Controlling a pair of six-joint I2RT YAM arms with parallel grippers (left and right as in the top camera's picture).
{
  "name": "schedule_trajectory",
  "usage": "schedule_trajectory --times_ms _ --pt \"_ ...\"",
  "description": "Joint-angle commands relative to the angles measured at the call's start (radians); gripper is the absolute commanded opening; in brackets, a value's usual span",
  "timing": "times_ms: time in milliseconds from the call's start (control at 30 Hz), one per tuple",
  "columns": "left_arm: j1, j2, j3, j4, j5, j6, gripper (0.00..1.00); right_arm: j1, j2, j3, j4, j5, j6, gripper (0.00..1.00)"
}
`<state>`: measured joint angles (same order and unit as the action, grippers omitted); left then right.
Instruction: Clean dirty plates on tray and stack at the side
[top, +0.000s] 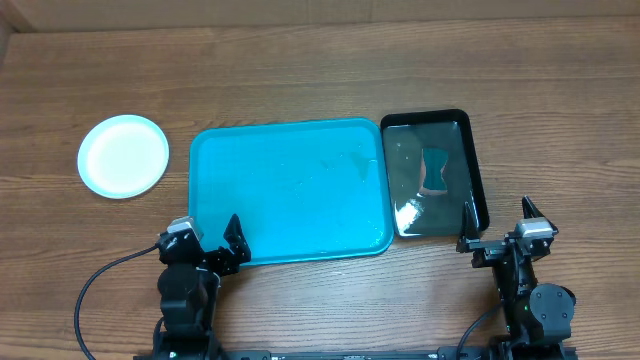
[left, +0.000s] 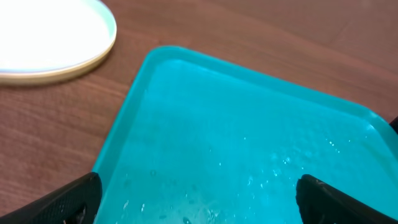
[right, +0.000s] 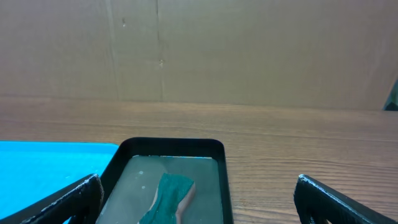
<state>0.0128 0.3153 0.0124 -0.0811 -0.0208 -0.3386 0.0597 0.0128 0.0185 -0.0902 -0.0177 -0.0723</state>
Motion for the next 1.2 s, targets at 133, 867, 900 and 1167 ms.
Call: schedule_trajectory --times_ms 133,867,900,1167 --pt "0.0 -0.175 -0.008 0.006 -0.013 0.166 1.0 0.004 -0.01 -0.01 0.006 0.013 -0.003 1.0" --pt "0.0 -0.312 -0.008 0.007 -0.006 0.238 1.0 0.004 -0.01 -0.01 0.006 0.014 -0.004 1.0" --pt "0.0 -0.312 -0.008 0.007 -0.005 0.238 1.0 0.004 -0.01 -0.01 0.006 0.014 -0.003 1.0" --pt "0.0 -0.311 -0.008 0.006 -0.005 0.238 1.0 0.004 -0.01 -0.01 0.006 0.013 -0.003 1.0"
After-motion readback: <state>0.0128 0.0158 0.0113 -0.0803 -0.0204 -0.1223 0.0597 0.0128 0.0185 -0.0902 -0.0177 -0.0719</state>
